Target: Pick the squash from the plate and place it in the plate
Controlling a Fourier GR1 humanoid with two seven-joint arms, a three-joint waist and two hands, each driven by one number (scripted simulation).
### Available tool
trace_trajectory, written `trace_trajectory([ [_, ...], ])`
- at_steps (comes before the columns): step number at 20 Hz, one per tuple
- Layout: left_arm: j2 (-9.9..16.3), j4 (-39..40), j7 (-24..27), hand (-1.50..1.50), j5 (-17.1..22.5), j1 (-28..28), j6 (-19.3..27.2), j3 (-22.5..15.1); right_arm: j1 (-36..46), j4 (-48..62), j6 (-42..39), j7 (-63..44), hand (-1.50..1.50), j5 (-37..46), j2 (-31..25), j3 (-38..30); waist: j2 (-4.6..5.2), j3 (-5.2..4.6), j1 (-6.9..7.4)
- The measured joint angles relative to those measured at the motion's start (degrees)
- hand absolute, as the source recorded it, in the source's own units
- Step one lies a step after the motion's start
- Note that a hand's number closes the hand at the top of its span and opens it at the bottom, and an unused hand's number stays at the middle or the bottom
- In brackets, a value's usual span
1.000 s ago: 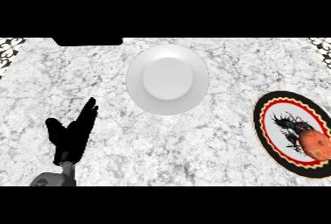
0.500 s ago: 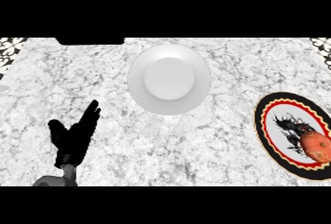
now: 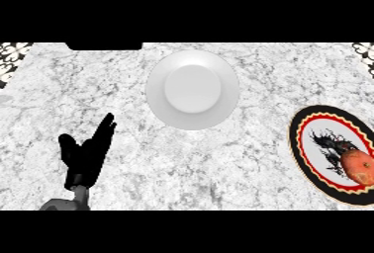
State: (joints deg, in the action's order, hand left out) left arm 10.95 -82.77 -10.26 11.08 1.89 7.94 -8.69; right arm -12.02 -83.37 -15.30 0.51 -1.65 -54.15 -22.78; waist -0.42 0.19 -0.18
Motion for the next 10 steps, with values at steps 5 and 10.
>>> trace_trajectory([
  [5,-0.2,-1.0,-1.0,0.00,-0.1,-0.4,-0.3,0.3,1.3,-5.8,3.0,-7.8,-1.50,5.2,3.9,4.4,0.02,0.03,0.26],
  [10,0.1,-1.1,0.2,0.00,0.2,-1.5,-1.9,1.4,2.9,-6.8,2.3,-12.6,-1.50,8.7,6.4,7.6,0.08,0.05,0.31],
])
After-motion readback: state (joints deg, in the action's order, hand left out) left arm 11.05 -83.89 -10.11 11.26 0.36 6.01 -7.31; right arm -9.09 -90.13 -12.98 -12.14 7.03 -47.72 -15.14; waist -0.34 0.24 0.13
